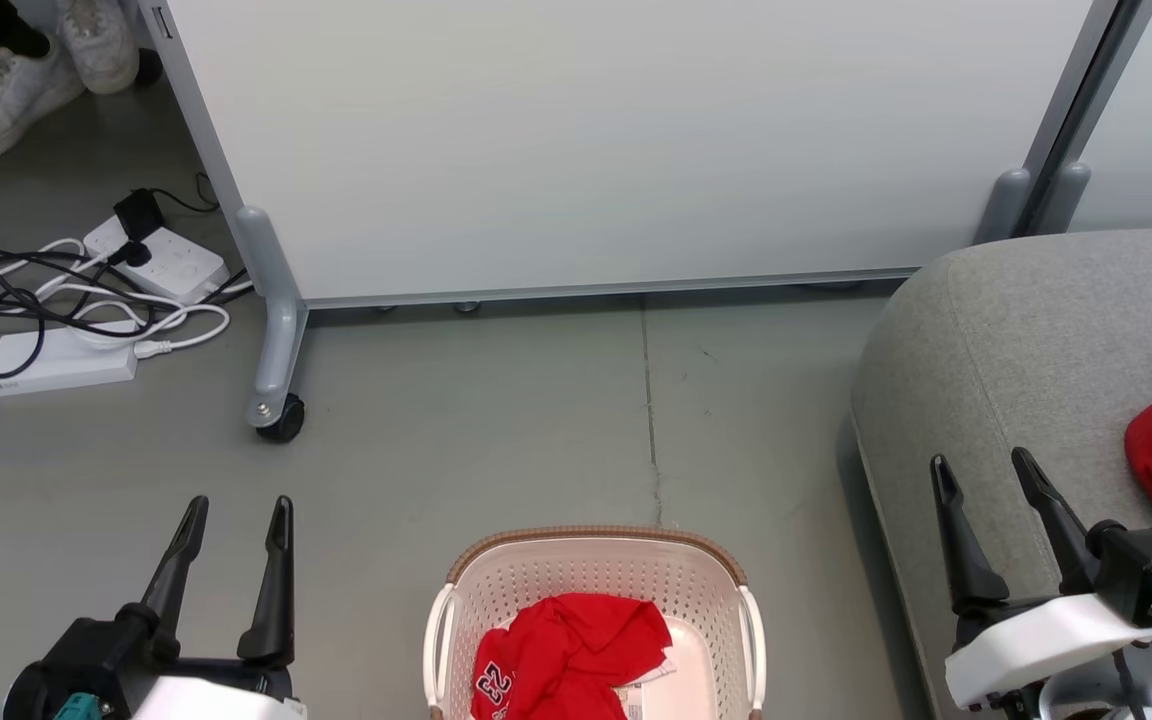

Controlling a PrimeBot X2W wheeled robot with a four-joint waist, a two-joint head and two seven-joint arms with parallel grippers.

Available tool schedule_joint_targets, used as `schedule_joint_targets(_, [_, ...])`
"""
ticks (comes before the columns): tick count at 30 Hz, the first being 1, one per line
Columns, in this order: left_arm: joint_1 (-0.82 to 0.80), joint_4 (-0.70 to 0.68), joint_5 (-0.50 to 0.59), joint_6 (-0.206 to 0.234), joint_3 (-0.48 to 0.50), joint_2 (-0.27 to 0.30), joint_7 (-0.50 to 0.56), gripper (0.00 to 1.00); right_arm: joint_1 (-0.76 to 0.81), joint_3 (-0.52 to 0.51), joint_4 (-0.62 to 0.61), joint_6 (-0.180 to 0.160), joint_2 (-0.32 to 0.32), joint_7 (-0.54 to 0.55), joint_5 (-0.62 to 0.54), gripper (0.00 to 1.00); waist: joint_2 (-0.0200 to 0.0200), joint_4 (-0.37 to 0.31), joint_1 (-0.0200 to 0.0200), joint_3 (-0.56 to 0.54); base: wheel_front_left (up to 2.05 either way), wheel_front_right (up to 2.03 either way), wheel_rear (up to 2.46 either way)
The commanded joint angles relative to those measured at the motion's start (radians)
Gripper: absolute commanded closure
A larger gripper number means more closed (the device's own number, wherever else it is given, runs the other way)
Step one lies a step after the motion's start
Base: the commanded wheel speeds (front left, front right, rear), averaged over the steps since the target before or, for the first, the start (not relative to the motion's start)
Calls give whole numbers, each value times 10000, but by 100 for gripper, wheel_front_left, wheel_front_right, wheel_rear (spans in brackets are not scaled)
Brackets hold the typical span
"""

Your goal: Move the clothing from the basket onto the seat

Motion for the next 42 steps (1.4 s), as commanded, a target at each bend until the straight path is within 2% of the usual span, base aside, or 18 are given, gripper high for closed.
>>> schedule_joint_targets(1, [132, 56, 91, -74, 63, 53, -5, 0, 169, -3, -87, 16, -14, 12, -49, 0, -1, -40, 0, -78, 0, 0, 0])
schedule_joint_targets(5, [289, 201, 52, -210, 11, 16, 0, 0, 353, -61, -196, 16, -8, 88, -87, 0, -1, -69, 0, -189, 0, 0, 0])
schedule_joint_targets(34, [70, 490, -81, -28, -279, 10, 264, 0, 577, -160, -312, 16, 6, 163, 185, 0, -1, -23, 0, -201, 0, 0, 0])
schedule_joint_targets(42, [-1271, 893, -131, -346, -528, -574, 163, 0, 537, -240, -618, 16, 4, 247, 234, 0, -1, 79, 0, 151, 0, 0, 0])
